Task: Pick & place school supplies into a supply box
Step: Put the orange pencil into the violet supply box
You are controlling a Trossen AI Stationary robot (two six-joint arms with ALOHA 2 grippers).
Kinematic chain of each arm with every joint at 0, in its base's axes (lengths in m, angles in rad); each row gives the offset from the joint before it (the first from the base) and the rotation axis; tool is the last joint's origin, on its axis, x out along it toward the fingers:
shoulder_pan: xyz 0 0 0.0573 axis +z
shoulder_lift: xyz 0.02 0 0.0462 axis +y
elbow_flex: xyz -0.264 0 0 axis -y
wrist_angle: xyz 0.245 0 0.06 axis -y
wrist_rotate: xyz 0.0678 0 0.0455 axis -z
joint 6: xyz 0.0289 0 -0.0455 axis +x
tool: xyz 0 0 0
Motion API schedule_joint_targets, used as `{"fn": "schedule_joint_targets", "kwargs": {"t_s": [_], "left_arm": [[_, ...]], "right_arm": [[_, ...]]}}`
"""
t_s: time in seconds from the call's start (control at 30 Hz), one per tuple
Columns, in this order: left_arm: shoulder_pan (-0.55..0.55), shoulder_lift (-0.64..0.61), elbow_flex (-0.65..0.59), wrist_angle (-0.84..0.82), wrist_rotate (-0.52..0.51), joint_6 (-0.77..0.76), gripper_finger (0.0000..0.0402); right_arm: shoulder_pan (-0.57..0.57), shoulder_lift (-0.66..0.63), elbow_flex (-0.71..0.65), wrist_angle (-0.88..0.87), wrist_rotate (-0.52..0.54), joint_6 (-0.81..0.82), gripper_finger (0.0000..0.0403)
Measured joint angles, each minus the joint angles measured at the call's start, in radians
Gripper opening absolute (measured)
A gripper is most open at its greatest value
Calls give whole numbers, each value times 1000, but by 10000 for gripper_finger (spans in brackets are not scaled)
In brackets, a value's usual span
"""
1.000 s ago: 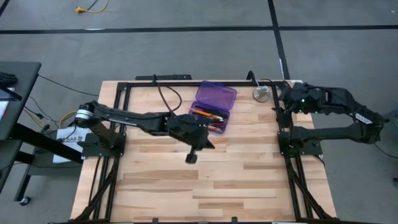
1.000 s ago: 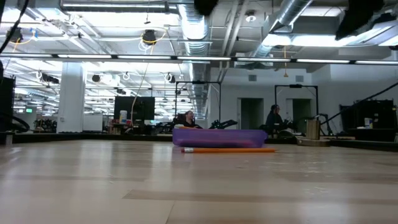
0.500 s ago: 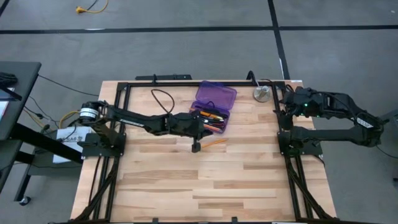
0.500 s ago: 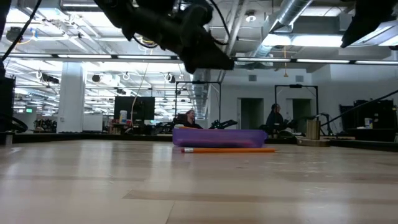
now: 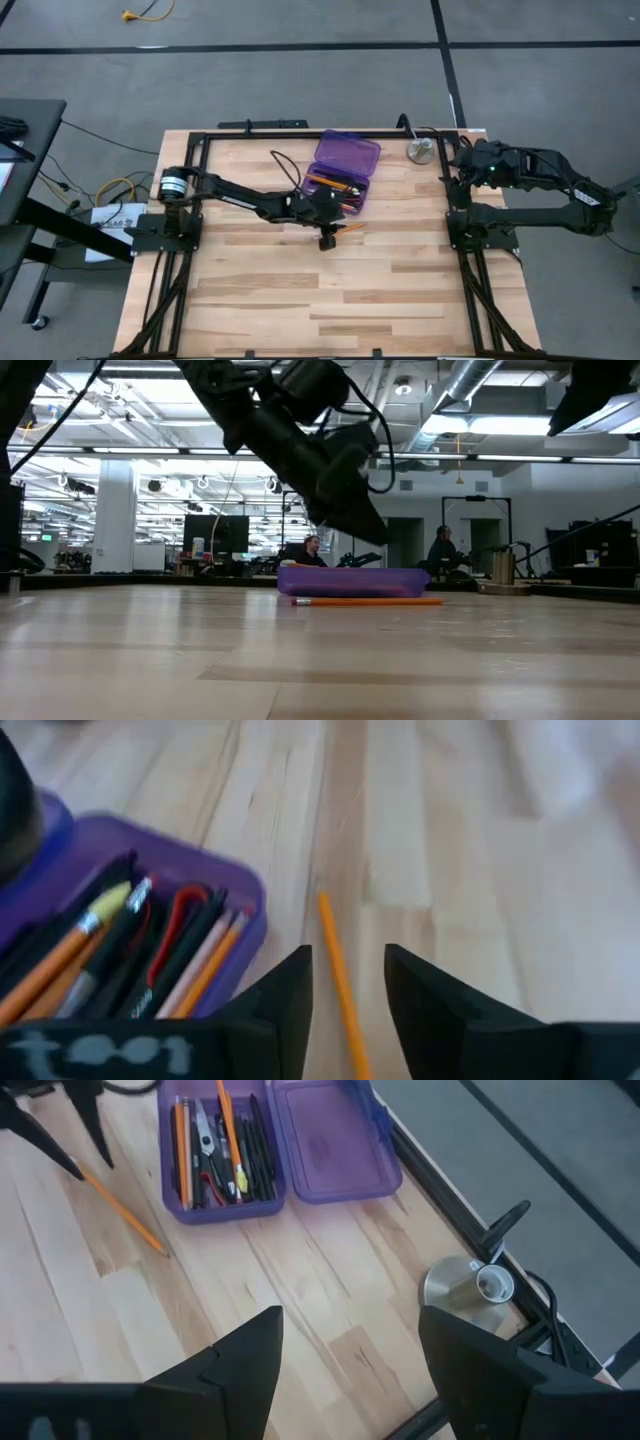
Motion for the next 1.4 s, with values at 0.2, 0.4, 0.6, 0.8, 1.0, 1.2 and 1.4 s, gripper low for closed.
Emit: {"fn": "schedule_joint_targets", "kwargs": {"t_s": [0.2,0.4,0.6,0.8,1.0,1.2,1.4], "left_arm": [[-11,38,27,-56,-41,-13,131],[-31,39,29,-67,-58,-24,133],[-38,114,35,-68,-80,-59,133],[-39,198,94,-97,-113,-86,133],[-37,209,116,-174,-137,-92,129],[-38,210,117,-203,-132,-109,80],[-39,212,114,-198,-144,-124,10]], "right_arm": [[0,0,0,1,-2,0,230],[0,0,0,0,-2,-1,230],[0,0,0,0,-2,-1,230],[0,0,0,0,-3,-1,230],[0,0,0,-4,-3,-1,230],[0,0,0,-5,-3,-2,230],[0,0,0,-5,-3,-2,230]]}}
